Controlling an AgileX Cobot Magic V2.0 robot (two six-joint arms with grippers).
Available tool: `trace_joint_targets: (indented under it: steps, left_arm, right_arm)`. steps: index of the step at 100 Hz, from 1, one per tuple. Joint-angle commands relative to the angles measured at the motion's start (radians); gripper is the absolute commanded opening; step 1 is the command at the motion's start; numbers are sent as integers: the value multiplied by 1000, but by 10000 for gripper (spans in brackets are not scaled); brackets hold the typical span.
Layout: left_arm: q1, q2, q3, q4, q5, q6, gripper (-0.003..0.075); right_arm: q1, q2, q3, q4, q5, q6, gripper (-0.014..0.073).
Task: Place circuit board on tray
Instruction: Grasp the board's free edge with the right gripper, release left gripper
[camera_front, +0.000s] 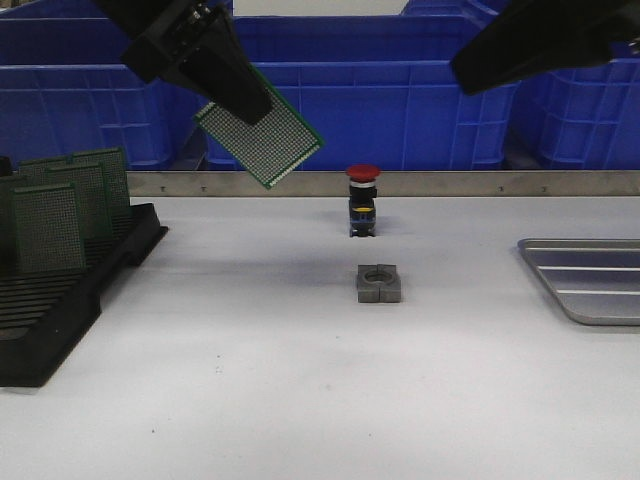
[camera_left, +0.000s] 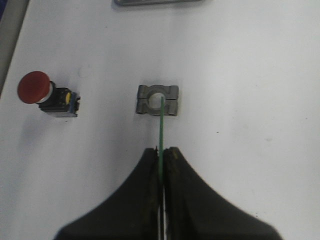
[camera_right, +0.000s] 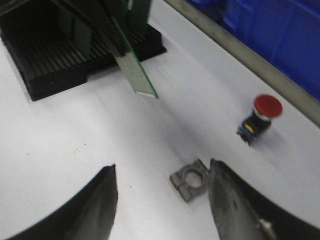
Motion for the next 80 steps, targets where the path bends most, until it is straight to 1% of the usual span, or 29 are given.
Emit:
trace_joint_targets:
  steps: [1,8,16,31,56,61,65,70,80]
  left_arm:
    - [-9,-45,-30,-80,65,31,-20]
    - [-9,-45,-30,-123,129,91,-20]
    - [-9,-45,-30,-175,165,120,-20]
    - [-9,-45,-30,-228,174,120,-20]
    - [-9,-45,-30,-236,183,122,-20]
    - [-9,-45,-30,-236,183,122,-20]
    - [-9,-45,-30,-236,183,122,-20]
    - [-9,-45,-30,-236,183,122,-20]
    - [-9,-45,-30,-236,179,122,-20]
  right_arm:
    - [32,37,-33,191,44,-295,434]
    - [45,80,-33,285,79,-388,434]
    - [49,123,-34,355,113,-429,434]
    - [73,182,-57,358,178,-432,434]
    - [125,271,-107,362,176,-432,423]
    - [130,287,-116,372,174,-432,385]
    - [131,297,-119,387,174,-432,328]
    - [131,305,-120,407,174,-432,239]
    - [131,305,-120,434,182,-432,32]
